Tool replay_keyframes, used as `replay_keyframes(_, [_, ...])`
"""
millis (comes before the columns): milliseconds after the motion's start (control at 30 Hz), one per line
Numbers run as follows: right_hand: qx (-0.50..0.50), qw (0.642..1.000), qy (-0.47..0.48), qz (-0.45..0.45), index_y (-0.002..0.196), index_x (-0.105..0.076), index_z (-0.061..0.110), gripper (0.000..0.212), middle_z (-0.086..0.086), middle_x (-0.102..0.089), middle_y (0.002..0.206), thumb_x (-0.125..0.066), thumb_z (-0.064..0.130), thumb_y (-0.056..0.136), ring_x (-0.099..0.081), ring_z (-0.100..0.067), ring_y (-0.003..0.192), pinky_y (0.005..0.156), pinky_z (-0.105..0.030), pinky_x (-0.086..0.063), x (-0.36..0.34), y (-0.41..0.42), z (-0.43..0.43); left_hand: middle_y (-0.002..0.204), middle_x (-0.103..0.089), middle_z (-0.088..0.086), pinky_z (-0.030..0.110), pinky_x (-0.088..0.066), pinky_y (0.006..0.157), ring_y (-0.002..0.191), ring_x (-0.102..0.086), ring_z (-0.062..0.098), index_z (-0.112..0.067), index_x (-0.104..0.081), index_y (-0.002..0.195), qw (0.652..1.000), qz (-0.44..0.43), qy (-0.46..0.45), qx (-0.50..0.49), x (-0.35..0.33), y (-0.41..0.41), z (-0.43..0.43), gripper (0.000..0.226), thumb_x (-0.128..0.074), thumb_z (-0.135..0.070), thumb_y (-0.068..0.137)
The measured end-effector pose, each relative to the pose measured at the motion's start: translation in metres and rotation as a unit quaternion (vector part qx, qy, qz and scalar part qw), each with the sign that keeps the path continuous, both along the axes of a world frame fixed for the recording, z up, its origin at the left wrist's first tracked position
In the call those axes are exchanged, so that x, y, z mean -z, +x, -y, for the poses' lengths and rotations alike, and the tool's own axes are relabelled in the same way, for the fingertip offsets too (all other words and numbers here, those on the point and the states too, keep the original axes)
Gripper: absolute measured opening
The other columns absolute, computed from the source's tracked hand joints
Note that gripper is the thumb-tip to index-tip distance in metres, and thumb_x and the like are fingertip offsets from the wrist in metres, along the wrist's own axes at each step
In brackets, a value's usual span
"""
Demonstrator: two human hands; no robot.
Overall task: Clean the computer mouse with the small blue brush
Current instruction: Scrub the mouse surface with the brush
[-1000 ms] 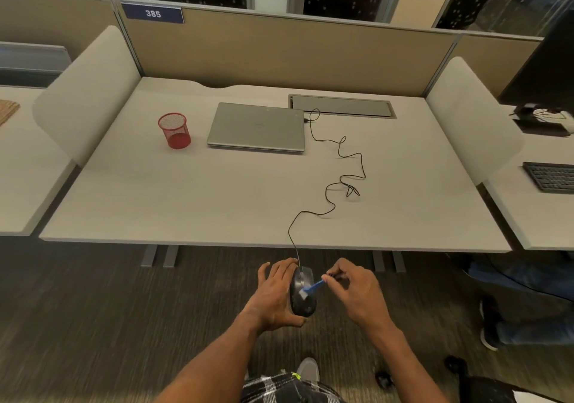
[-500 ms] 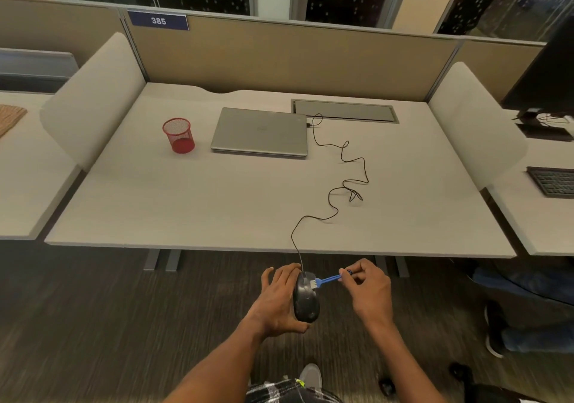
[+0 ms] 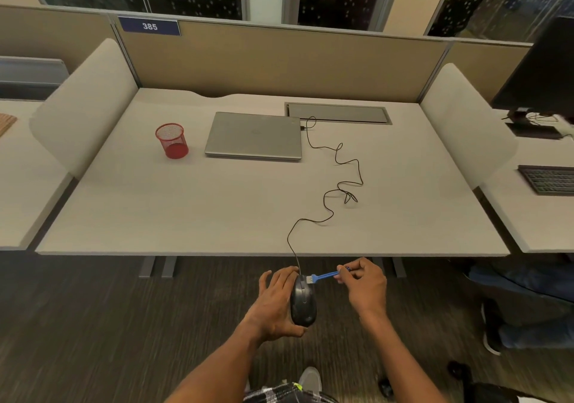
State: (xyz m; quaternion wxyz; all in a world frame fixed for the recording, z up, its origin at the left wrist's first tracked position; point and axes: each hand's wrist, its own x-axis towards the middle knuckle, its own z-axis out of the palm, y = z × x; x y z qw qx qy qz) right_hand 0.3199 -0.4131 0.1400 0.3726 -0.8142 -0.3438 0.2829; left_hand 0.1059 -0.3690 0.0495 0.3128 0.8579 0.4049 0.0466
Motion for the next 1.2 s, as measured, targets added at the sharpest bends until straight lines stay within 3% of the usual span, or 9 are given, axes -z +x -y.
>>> replay_keyframes(100, [0.007, 1.0, -0.008, 0.019, 0.084, -0.066, 0.02, 0.012, 0.004, -0.074, 0.078, -0.076, 0.019, 0.091, -0.072, -0.009, 0.076, 0.068, -0.026, -0.059, 0.001, 0.002, 0.0, 0.17, -0.017, -0.003, 0.054, 0.009, 0.13, 0.159, -0.008, 0.016, -0.021, -0.01, 0.165, 1.0, -0.007, -0.003, 0.005, -0.002, -0.001, -0.001, 0.127, -0.075, -0.075, 0.07])
replay_keyframes(267, [-0.003, 0.998, 0.006, -0.063, 0.089, -0.07, 0.015, 0.007, -0.001, -0.077, 0.079, -0.076, 0.017, 0.091, -0.076, -0.011, 0.077, 0.077, -0.031, -0.062, -0.002, 0.0, 0.0, 0.17, -0.017, -0.003, 0.055, 0.009, 0.13, 0.16, -0.008, 0.016, -0.021, -0.01, 0.165, 1.0, -0.011, -0.006, 0.007, -0.004, -0.002, -0.002, 0.127, -0.074, -0.076, 0.07])
replay_keyframes(367, [-0.021, 0.998, -0.011, 0.058, 0.088, -0.067, 0.02, 0.01, 0.008, -0.07, 0.079, -0.076, 0.022, 0.091, -0.07, -0.009, 0.078, 0.071, -0.028, -0.06, -0.003, 0.0, -0.001, 0.17, -0.016, -0.002, 0.055, 0.008, 0.13, 0.16, -0.008, 0.016, -0.021, -0.009, 0.165, 1.0, -0.014, -0.005, 0.011, -0.004, -0.001, -0.003, 0.128, -0.075, -0.076, 0.07])
replay_keyframes(467, [-0.071, 0.996, 0.0, 0.062, 0.087, -0.066, 0.022, 0.011, 0.008, -0.072, 0.08, -0.077, 0.021, 0.09, -0.071, -0.005, 0.077, 0.068, -0.019, -0.057, -0.009, -0.003, -0.004, 0.171, -0.015, -0.001, 0.055, 0.007, 0.13, 0.16, -0.008, 0.017, -0.02, -0.009, 0.165, 1.0, -0.015, -0.004, 0.011, -0.005, -0.001, -0.003, 0.128, -0.075, -0.075, 0.07])
replay_keyframes(533, [-0.084, 0.994, -0.01, 0.066, 0.086, -0.065, 0.024, 0.013, 0.009, -0.071, 0.08, -0.077, 0.023, 0.09, -0.071, -0.006, 0.078, 0.071, -0.022, -0.06, -0.011, -0.006, -0.006, 0.171, -0.016, -0.001, 0.055, 0.007, 0.13, 0.16, -0.008, 0.017, -0.019, -0.01, 0.165, 1.0, -0.014, -0.003, 0.011, -0.006, -0.002, -0.003, 0.128, -0.074, -0.075, 0.07])
replay_keyframes(633, [-0.104, 0.979, -0.034, 0.17, 0.087, -0.058, 0.032, 0.019, 0.012, -0.065, 0.081, -0.077, 0.031, 0.089, -0.065, -0.01, 0.082, 0.072, -0.03, -0.061, -0.006, -0.005, -0.005, 0.171, -0.016, -0.001, 0.054, 0.007, 0.13, 0.159, -0.009, 0.017, -0.019, -0.01, 0.165, 1.0, -0.012, -0.002, 0.014, -0.006, -0.001, -0.004, 0.128, -0.074, -0.076, 0.07])
replay_keyframes(833, [-0.081, 0.996, -0.01, 0.045, 0.085, -0.065, 0.022, 0.014, 0.006, -0.073, 0.081, -0.078, 0.019, 0.089, -0.072, -0.004, 0.079, 0.076, -0.027, -0.062, -0.01, -0.005, -0.009, 0.17, -0.018, -0.002, 0.053, 0.008, 0.13, 0.159, -0.011, 0.017, -0.02, -0.011, 0.165, 1.0, -0.008, -0.004, 0.006, -0.005, -0.004, -0.004, 0.126, -0.074, -0.076, 0.071])
replay_keyframes(1100, [-0.072, 0.996, -0.003, 0.049, 0.085, -0.066, 0.021, 0.013, 0.006, -0.073, 0.08, -0.078, 0.019, 0.089, -0.073, -0.006, 0.077, 0.073, -0.027, -0.063, -0.008, -0.005, -0.007, 0.169, -0.017, -0.002, 0.054, 0.007, 0.13, 0.159, -0.01, 0.017, -0.02, -0.01, 0.165, 1.0, -0.018, 0.001, 0.007, -0.002, -0.004, -0.004, 0.127, -0.073, -0.078, 0.07])
replay_keyframes(1200, [-0.073, 0.989, -0.006, 0.128, 0.086, -0.063, 0.025, 0.015, 0.01, -0.068, 0.081, -0.078, 0.024, 0.088, -0.069, -0.009, 0.079, 0.072, -0.03, -0.062, -0.006, -0.004, -0.007, 0.169, -0.017, -0.002, 0.054, 0.009, 0.13, 0.159, -0.01, 0.016, -0.02, -0.01, 0.164, 1.0, -0.022, 0.005, 0.008, -0.003, -0.003, -0.005, 0.128, -0.073, -0.077, 0.069])
